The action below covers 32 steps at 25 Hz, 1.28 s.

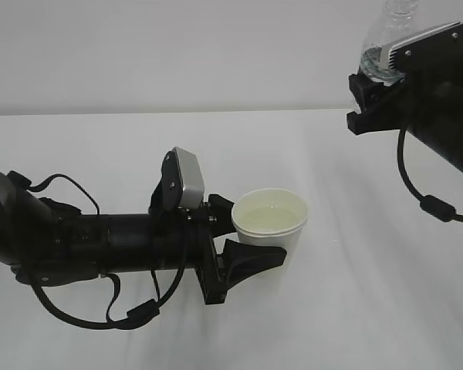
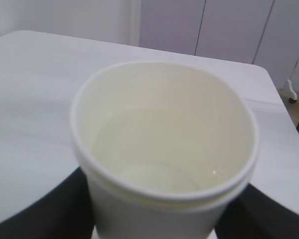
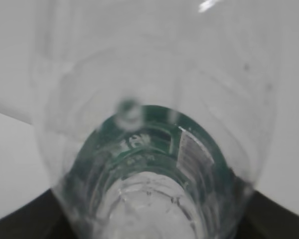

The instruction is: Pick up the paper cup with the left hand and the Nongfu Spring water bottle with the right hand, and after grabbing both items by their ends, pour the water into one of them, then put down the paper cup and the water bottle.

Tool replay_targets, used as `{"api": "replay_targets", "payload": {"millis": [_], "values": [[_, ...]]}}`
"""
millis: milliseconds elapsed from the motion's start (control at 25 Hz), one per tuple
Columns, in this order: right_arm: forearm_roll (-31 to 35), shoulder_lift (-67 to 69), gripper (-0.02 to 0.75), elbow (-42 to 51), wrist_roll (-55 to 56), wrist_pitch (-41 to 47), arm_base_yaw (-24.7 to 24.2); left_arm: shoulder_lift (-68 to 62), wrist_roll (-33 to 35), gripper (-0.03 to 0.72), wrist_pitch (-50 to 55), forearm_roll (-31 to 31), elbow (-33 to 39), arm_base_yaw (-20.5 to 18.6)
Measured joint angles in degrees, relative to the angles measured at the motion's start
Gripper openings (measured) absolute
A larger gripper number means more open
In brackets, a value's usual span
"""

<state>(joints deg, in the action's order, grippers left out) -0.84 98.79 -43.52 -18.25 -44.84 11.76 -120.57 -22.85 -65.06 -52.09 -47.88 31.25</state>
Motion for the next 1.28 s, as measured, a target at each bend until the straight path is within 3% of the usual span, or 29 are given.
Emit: {"api": "replay_targets", "payload": {"millis": [320, 1280], "values": [[5.82, 0.00, 0.452, 0.00, -3.76, 0.00, 0.00, 0.00, 0.00, 0.462, 0.00, 0.00, 0.00, 0.00], [7.16, 0.00, 0.426, 0.00, -5.57, 0.00, -2.59, 0.00, 0.00, 0.462, 0.10, 0.00, 0.00, 0.00]]}}
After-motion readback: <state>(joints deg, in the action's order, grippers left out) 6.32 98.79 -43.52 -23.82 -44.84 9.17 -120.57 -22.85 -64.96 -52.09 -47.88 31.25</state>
